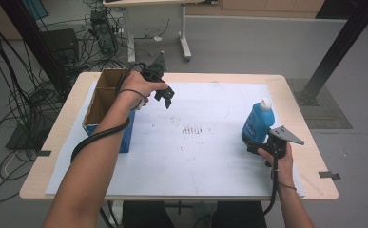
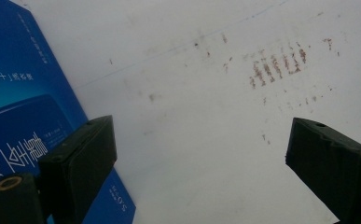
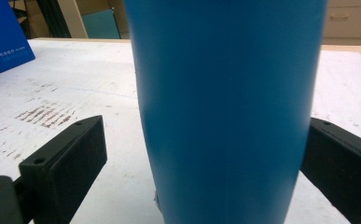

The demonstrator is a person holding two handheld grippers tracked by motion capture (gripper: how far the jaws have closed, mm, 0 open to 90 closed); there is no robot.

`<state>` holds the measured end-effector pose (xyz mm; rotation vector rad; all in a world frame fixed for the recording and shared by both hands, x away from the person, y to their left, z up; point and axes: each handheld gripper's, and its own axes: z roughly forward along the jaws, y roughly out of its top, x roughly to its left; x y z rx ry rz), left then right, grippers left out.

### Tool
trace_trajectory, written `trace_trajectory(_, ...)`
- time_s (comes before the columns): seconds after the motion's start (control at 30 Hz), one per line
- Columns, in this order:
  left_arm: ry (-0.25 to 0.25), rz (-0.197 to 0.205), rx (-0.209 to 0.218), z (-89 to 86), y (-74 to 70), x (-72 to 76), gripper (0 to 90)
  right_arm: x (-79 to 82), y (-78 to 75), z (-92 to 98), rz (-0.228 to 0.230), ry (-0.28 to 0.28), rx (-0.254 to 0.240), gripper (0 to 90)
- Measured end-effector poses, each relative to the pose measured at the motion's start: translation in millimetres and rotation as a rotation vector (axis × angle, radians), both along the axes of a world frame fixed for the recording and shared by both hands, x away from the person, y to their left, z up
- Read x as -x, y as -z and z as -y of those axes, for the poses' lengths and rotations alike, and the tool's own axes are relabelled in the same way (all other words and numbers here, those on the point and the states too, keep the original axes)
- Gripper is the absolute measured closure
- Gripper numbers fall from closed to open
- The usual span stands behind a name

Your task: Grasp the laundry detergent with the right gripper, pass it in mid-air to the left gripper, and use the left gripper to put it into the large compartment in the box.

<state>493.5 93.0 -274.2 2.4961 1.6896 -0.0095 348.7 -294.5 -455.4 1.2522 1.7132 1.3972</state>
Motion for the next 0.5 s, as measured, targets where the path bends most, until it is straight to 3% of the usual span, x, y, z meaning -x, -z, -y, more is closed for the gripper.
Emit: trace_trajectory(0.5, -0.004, 0.000, -0.004, 0.9, -0.1, 0.1, 9.0, 0.6, -0.1, -0.2, -0.001, -0.001, -0.004, 3.2)
